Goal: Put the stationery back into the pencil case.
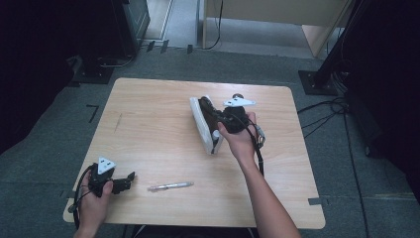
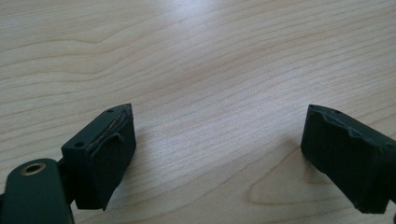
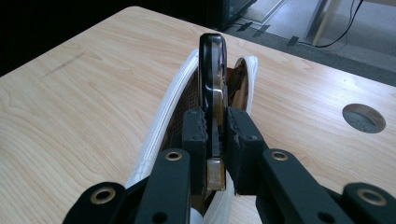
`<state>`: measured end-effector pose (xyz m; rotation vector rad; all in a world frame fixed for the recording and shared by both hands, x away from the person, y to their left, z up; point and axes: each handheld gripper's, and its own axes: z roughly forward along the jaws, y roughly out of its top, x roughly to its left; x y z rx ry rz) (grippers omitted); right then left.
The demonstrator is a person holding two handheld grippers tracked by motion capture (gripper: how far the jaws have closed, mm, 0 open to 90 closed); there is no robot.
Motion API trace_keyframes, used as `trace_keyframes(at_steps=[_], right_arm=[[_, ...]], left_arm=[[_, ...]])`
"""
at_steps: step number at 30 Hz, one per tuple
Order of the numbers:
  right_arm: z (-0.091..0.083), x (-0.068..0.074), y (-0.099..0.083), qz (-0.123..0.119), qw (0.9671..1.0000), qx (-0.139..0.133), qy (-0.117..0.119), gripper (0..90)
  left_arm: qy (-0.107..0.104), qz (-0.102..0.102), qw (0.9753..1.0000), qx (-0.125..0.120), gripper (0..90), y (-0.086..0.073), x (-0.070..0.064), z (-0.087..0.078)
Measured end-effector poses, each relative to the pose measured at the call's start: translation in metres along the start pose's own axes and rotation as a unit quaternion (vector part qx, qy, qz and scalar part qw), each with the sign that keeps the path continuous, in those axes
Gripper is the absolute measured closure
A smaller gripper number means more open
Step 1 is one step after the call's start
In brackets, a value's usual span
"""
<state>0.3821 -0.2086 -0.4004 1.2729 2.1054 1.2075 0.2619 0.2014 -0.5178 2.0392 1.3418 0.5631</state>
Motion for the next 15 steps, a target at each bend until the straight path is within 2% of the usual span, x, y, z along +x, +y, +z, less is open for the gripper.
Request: trace_keyframes(at_steps=[15], right_arm=[[0.017, 0.003, 0.008, -0.001, 0.9999, 0.002, -0.011, 79.6]], left_arm=[[0.000, 0.000, 1.0000, 0.000, 10.5, 0.000, 0.000, 0.000]])
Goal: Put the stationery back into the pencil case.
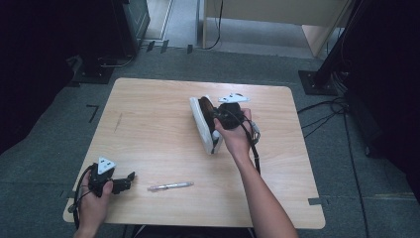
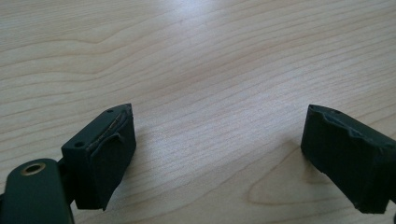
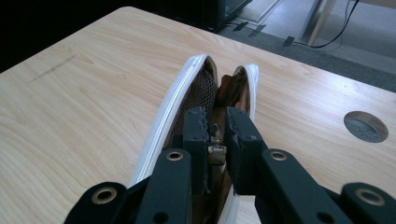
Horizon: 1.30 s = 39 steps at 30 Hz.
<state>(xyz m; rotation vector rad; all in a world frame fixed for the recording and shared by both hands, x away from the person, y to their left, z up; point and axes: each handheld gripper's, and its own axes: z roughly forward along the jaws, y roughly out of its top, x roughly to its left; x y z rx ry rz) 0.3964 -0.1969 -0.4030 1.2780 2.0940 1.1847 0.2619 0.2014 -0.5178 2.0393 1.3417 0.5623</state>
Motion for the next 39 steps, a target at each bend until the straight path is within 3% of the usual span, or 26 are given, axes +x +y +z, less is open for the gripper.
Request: trace_keyframes(at_steps=[13, 23, 31, 39], right_arm=[[0.008, 0.003, 0.000, -0.003, 0.9998, -0.020, -0.008, 75.7], [0.001, 0.002, 0.001, -0.010, 0.9993, -0.036, -0.007, 82.7], [-0.013, 0.006, -0.005, -0.017, 0.9987, -0.047, 0.010, 81.6], [-0.035, 0.021, -0.019, -0.037, 0.9965, -0.058, 0.048, 79.6]], left_arm=[[0.000, 0.000, 1.0000, 0.000, 10.5, 0.000, 0.000, 0.000], [-0.002, -0.001, 1.0000, -0.002, 10.4, 0.000, 0.000, 0.000], [-0.002, -0.001, 1.0000, -0.002, 10.4, 0.000, 0.000, 0.000], [-0.002, -0.001, 1.0000, -0.002, 10.4, 0.000, 0.000, 0.000]])
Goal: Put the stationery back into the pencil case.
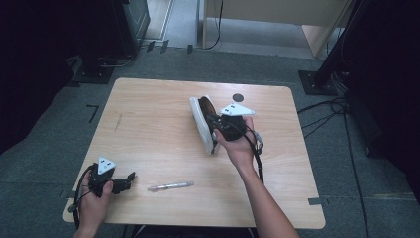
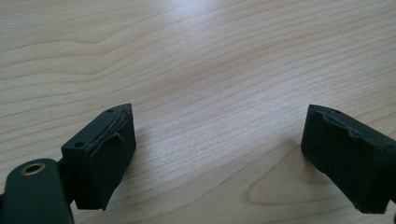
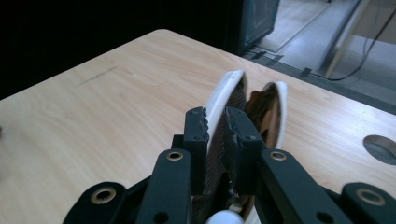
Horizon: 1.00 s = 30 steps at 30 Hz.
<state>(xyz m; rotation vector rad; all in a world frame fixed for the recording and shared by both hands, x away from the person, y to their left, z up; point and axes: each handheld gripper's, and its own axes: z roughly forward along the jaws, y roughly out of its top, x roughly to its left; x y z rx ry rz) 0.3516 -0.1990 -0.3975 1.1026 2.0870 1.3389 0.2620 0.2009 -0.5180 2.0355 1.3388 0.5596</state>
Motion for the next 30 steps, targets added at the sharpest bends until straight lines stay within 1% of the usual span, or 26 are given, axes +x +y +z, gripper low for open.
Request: trace_keyframes(at_steps=[3, 8, 10, 14, 17, 22, 25, 28, 30], right_arm=[[-0.007, 0.007, -0.005, -0.004, 0.9999, -0.006, 0.015, 79.5], [-0.016, 0.020, -0.015, -0.009, 0.9989, -0.007, 0.046, 79.3], [-0.019, 0.025, -0.020, -0.016, 0.9982, -0.005, 0.058, 79.1], [-0.022, 0.033, -0.029, -0.022, 0.9968, -0.003, 0.077, 78.2], [-0.021, 0.039, -0.037, -0.028, 0.9954, 0.002, 0.091, 77.1], [-0.017, 0.047, -0.055, -0.028, 0.9933, 0.013, 0.112, 76.7], [-0.014, 0.051, -0.065, -0.027, 0.9913, 0.016, 0.128, 76.0], [-0.011, 0.056, -0.076, -0.034, 0.9887, 0.025, 0.144, 75.2], [-0.009, 0.059, -0.081, -0.034, 0.9878, 0.030, 0.149, 74.9]], left_arm=[[0.000, -0.001, 1.0000, -0.001, 10.4, 0.000, 0.000, 0.000], [0.000, 0.000, 1.0000, 0.000, 10.4, 0.000, 0.000, 0.000], [0.000, 0.000, 1.0000, 0.000, 10.4, 0.000, 0.000, 0.000], [0.000, 0.000, 1.0000, 0.000, 10.4, 0.000, 0.000, 0.000], [0.001, 0.001, 1.0000, 0.000, 10.4, 0.000, 0.000, 0.000], [0.000, 0.000, 1.0000, 0.000, 10.4, 0.000, 0.000, 0.000], [0.000, 0.001, 1.0000, 0.000, 10.4, 0.000, 0.000, 0.000], [0.000, 0.001, 1.0000, 0.000, 10.4, 0.000, 0.000, 0.000], [0.000, 0.001, 1.0000, 0.000, 10.4, 0.000, 0.000, 0.000]])
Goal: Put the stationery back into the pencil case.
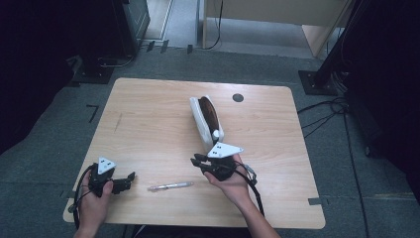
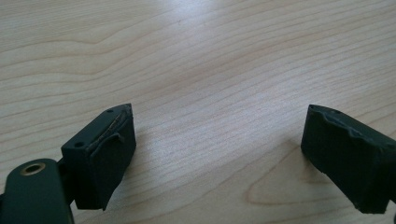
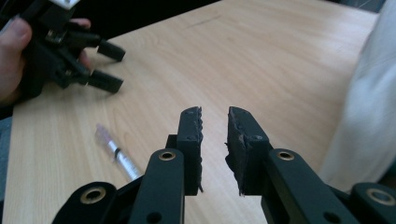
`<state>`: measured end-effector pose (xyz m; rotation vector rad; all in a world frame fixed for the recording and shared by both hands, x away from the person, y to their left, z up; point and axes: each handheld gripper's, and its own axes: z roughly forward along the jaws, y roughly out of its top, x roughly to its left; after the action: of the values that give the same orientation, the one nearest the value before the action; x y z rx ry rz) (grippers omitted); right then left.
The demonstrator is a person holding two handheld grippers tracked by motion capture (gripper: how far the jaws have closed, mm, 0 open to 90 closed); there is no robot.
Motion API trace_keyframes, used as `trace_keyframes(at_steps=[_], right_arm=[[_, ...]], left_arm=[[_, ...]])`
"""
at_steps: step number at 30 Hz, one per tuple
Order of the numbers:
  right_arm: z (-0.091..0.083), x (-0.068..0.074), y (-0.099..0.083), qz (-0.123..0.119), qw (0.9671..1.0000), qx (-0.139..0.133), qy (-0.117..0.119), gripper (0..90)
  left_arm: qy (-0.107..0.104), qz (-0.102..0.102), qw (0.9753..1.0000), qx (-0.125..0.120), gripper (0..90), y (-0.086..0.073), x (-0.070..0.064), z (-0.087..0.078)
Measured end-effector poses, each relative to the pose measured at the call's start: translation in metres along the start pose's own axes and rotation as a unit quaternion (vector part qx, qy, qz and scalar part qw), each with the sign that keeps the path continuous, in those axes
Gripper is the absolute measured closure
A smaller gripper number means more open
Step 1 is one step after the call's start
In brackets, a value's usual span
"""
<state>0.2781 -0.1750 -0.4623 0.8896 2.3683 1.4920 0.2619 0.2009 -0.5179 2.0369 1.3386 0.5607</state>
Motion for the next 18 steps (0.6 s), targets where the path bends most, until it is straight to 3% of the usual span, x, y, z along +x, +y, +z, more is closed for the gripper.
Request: trace_keyframes(at_steps=[5, 18], right_arm=[[0.009, 0.005, -0.016, 0.007, 0.9998, 0.013, 0.015, 74.5], [0.028, 0.018, -0.036, -0.007, 0.9965, 0.062, 0.056, 72.4]], left_arm=[[0.000, 0.000, 1.0000, 0.000, 10.4, 0.000, 0.000, 0.000], [0.000, 0.000, 1.0000, 0.000, 10.4, 0.000, 0.000, 0.000]])
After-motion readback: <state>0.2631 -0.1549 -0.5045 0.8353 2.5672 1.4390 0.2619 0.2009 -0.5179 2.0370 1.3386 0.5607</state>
